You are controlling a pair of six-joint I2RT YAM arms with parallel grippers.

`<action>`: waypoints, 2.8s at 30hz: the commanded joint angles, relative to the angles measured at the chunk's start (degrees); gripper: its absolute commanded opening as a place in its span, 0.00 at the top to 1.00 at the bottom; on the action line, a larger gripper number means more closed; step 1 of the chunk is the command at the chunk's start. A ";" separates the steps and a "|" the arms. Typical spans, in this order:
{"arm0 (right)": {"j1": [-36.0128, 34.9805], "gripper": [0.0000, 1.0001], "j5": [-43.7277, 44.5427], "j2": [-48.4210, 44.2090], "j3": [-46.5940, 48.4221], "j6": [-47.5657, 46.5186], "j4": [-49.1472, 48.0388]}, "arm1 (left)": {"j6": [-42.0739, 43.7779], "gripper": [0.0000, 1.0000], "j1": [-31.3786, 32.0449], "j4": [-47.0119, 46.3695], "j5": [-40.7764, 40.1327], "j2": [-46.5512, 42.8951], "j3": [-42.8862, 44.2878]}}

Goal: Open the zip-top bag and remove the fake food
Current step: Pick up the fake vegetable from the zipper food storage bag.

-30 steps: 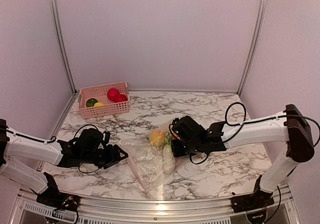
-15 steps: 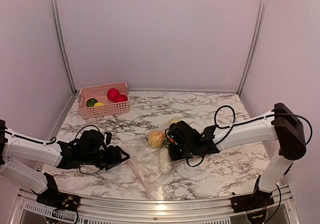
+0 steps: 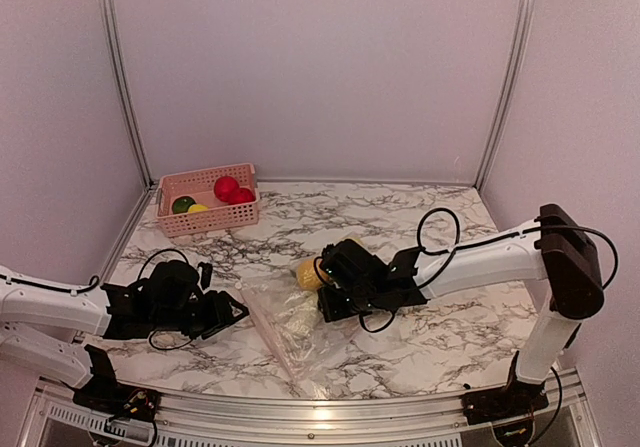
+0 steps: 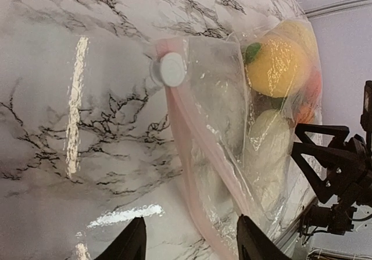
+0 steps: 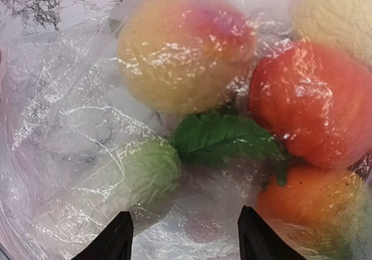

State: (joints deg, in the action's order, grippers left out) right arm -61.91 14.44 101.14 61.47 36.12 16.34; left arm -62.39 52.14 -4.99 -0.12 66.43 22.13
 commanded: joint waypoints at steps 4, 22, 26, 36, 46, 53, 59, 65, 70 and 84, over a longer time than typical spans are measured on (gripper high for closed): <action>-0.49 0.51 1.64 -2.95 1.97 0.62 2.48 | 0.44 0.47 0.36 0.81 -0.14 1.19 -1.06; 1.18 0.68 0.61 4.68 8.22 -1.07 2.12 | -0.44 0.53 5.14 -4.58 1.43 10.28 3.34; 0.93 0.71 0.01 5.92 8.16 -1.14 2.05 | 0.20 0.54 6.23 -4.41 1.37 12.12 5.58; 0.48 0.71 -0.78 6.10 7.82 -1.39 1.67 | 5.80 0.55 7.84 0.26 0.47 15.38 11.40; -0.52 0.71 -1.87 6.21 8.25 -1.42 1.40 | 7.34 0.45 9.00 -4.87 2.84 19.35 12.00; -0.77 0.71 -2.13 6.06 7.21 -0.74 1.33 | 7.37 0.43 9.30 -6.97 3.62 18.96 11.91; -1.06 0.71 -1.87 4.84 6.56 -0.29 1.33 | 8.21 0.39 9.30 -6.61 3.82 17.40 11.79; -1.20 0.71 -1.82 4.49 7.66 -0.72 1.74 | 9.93 0.36 9.66 -6.34 6.28 21.24 14.61; -1.46 0.71 -2.12 4.59 7.57 -0.45 1.56 | 10.65 0.32 10.29 -6.16 6.92 23.92 16.25; -1.73 0.70 -1.81 3.43 7.35 -0.34 1.32 | 12.17 0.47 10.70 1.04 2.04 27.17 20.02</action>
State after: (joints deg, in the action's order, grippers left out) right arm -62.81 13.21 106.21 68.10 35.55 17.41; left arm -51.18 62.39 -6.61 3.88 92.62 40.53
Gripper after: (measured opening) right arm 0.294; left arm 0.571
